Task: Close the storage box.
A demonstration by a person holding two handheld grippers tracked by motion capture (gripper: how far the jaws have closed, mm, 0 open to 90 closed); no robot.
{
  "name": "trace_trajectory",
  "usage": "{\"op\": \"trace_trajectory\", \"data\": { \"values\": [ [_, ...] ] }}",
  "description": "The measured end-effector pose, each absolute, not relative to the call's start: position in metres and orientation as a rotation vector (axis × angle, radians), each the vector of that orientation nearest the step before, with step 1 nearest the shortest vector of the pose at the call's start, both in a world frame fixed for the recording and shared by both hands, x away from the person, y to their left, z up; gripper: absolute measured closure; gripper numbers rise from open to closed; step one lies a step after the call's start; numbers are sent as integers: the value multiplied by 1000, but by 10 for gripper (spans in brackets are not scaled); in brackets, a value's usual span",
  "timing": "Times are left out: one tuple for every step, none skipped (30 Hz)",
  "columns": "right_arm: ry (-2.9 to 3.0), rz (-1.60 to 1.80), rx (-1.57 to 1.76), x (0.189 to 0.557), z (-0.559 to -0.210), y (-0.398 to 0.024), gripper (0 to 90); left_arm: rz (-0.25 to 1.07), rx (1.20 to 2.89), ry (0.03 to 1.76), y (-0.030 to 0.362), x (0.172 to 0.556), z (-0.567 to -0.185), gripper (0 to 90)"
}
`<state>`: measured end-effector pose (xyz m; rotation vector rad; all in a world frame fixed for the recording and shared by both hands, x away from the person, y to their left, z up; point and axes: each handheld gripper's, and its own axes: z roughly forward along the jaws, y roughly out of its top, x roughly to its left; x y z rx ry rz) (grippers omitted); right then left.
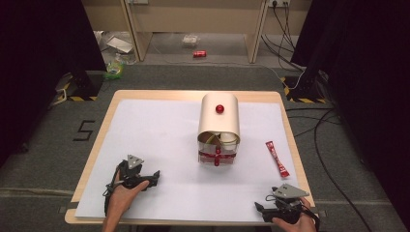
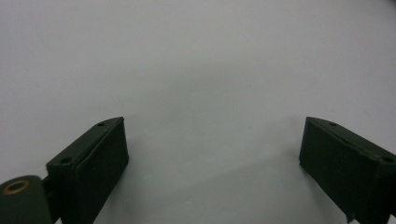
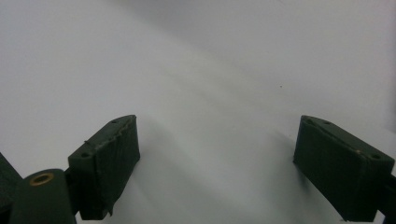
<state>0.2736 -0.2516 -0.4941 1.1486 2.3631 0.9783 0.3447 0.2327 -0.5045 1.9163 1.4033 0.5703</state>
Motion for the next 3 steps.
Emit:
{"op": "trace_trajectory", "data": {
  "values": [
    [2363, 978, 1148, 274, -494, -252, 145, 570, 1916, 1403, 233, 345, -505, 74],
    [2363, 978, 1148, 274, -494, -252, 145, 570, 1917, 1403, 233, 345, -505, 74],
    [2363, 978, 1148, 274, -494, -252, 145, 570, 1916, 1404, 233, 345, -505, 74]
  ]
}}
